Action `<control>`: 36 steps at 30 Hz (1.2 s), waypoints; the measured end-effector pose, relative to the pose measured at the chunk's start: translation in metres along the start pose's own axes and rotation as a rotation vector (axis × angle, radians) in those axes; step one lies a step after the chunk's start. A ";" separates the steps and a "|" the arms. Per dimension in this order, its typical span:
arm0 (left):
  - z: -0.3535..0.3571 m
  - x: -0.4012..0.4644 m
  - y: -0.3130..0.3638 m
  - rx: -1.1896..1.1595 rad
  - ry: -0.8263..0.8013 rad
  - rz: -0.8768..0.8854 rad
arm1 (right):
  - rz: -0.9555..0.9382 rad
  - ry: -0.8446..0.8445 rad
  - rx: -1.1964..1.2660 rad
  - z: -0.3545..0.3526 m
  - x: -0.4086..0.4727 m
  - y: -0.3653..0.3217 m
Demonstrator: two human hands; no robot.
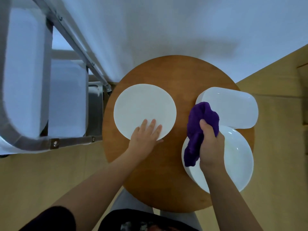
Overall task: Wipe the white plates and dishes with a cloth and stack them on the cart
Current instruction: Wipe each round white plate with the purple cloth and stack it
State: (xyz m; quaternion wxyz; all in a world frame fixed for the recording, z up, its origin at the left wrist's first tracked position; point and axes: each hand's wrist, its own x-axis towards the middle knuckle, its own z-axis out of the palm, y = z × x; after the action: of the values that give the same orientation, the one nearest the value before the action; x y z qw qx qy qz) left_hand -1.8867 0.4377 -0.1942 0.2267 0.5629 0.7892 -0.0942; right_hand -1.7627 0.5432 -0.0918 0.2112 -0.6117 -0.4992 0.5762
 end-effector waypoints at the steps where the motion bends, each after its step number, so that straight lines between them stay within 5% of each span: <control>1: 0.004 0.000 -0.001 0.011 -0.014 0.002 | 0.007 0.007 0.010 0.001 0.001 0.000; 11: 0.004 -0.001 0.008 -0.086 -0.070 -0.099 | 0.063 0.044 0.123 -0.021 0.001 0.009; 15: -0.022 -0.015 0.074 -0.571 0.247 -0.138 | 0.070 0.063 0.148 -0.052 0.003 0.014; 17: -0.030 -0.020 0.106 -0.754 0.256 -0.235 | 0.064 0.083 0.168 -0.073 0.006 0.015; 22: -0.034 -0.006 0.129 -0.575 -0.021 -0.437 | 0.059 0.100 0.216 -0.127 0.013 0.019; 28: -0.040 0.002 0.126 -0.422 0.003 -0.349 | 0.082 0.070 0.189 -0.168 0.021 0.032; 36: -0.040 -0.016 0.156 -1.304 0.295 -0.677 | 0.082 0.037 0.146 -0.193 0.030 0.050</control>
State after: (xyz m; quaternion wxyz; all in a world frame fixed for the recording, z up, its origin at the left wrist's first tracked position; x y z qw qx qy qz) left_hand -1.7469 0.4947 -0.1351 0.3649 0.0477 0.8374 0.4043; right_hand -1.5726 0.6090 -0.1007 0.2408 -0.6250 -0.4264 0.6080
